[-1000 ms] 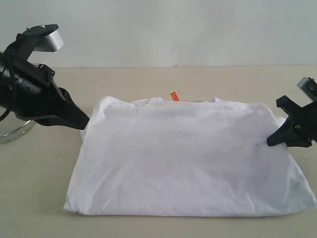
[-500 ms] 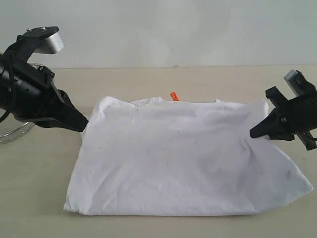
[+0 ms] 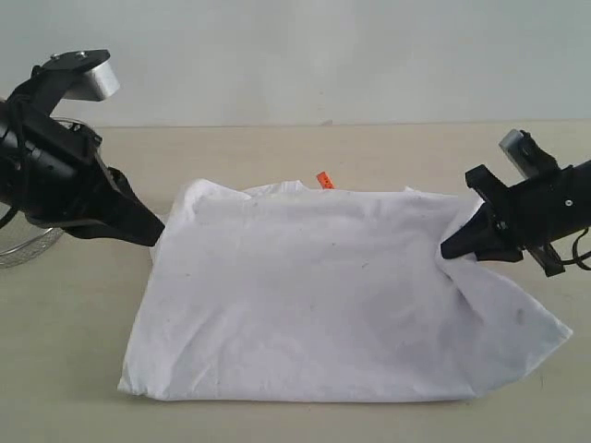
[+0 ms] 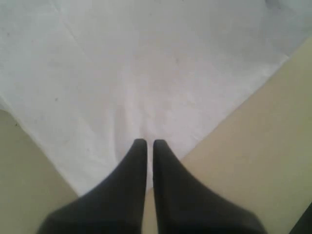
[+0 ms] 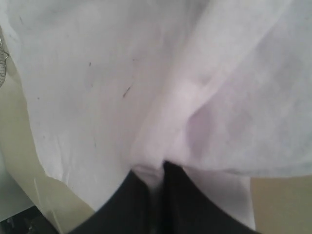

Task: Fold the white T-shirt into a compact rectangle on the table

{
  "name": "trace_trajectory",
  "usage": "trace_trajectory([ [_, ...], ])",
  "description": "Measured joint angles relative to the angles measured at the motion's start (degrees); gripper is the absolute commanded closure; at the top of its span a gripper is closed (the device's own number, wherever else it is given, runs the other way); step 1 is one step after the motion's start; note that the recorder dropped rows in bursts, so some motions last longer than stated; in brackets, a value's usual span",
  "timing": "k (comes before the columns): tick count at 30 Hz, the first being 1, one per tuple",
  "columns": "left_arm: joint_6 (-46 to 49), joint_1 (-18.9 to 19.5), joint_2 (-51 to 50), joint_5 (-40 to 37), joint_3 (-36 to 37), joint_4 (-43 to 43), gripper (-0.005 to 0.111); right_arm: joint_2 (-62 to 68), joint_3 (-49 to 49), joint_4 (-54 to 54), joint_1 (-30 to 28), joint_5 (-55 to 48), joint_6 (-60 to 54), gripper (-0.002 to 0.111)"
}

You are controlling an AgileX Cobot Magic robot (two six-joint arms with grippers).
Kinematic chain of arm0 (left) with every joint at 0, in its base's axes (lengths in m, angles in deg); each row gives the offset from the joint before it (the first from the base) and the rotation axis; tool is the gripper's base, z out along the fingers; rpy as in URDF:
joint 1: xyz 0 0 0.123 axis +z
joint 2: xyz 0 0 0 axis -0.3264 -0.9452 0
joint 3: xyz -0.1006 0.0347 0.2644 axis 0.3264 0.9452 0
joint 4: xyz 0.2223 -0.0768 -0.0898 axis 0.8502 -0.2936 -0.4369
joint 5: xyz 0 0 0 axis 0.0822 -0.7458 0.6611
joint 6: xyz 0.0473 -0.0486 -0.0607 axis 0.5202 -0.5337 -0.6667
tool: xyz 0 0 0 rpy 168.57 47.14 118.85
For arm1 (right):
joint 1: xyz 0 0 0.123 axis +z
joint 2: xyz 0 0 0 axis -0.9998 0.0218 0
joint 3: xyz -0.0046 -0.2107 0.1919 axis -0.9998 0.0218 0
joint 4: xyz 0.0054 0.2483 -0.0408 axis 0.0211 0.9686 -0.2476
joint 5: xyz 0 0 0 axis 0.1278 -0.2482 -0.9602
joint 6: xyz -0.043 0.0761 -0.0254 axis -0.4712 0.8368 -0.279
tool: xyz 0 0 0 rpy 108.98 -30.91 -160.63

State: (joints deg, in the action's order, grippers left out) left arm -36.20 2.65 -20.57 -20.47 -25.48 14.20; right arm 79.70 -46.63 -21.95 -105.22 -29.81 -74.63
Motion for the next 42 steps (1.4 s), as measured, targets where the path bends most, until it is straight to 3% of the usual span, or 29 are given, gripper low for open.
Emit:
trace_trajectory([
  [7, 0.0, 0.0, 0.0, 0.0, 0.0, 0.2, 0.102, 0.0, -1.1, 2.3, 1.8, 0.0, -0.1, 0.108],
  [24, 0.0, 0.0, 2.7, 0.0, 0.0, 1.1, 0.102, 0.0, -5.8, 6.2, 17.7, 5.0, 0.3, 0.108],
  [42, -1.5, 0.0, 3.3, -0.2, 0.0, 1.1, 0.102, 0.0, -9.4, 9.1, 24.5, 6.9, 0.0, 0.108],
])
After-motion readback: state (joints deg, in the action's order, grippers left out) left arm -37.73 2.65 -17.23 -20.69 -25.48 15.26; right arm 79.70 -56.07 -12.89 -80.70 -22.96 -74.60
